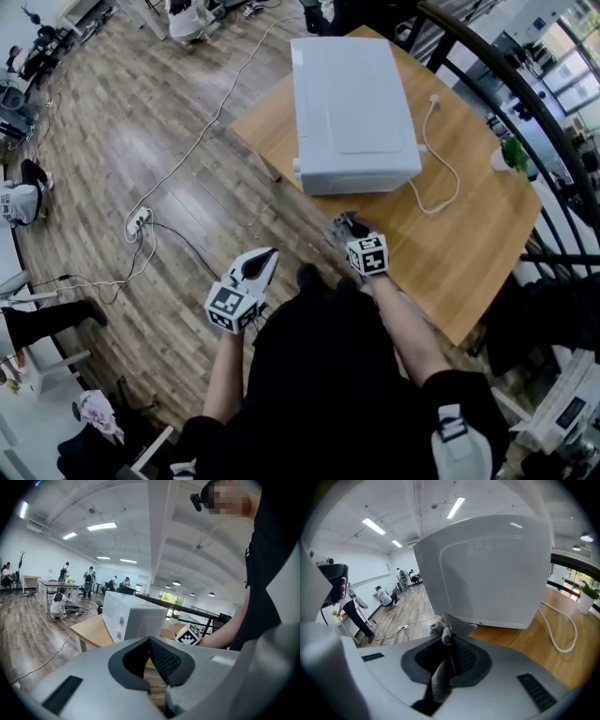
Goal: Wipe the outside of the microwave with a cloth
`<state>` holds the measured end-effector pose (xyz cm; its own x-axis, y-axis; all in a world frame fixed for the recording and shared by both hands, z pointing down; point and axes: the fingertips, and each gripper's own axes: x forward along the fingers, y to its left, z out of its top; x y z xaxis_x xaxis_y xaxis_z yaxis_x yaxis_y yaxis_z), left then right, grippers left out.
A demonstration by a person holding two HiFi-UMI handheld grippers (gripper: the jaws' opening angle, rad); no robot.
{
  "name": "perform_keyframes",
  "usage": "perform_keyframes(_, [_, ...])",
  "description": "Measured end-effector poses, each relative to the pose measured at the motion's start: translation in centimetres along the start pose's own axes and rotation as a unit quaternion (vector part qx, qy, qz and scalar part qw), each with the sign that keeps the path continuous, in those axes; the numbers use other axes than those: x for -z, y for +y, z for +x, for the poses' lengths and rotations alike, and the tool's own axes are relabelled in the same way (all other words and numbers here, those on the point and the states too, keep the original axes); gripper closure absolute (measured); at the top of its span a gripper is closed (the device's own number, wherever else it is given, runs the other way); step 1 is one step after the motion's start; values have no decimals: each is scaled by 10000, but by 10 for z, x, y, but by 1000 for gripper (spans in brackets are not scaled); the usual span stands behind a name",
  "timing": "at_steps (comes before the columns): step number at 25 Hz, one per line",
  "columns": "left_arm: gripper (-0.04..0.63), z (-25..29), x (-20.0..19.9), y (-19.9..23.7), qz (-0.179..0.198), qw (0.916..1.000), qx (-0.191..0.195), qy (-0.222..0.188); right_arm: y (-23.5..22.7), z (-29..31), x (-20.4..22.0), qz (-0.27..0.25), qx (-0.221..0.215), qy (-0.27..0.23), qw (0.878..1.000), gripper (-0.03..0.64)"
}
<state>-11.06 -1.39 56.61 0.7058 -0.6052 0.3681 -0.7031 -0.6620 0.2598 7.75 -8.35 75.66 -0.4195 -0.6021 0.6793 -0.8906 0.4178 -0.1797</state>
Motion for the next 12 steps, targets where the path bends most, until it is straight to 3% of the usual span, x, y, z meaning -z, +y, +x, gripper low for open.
perform_keyframes(12, [595,26,-22,-83,427,9989,189,-51,-44,-124,-1,-334,-350,-718,9962,581])
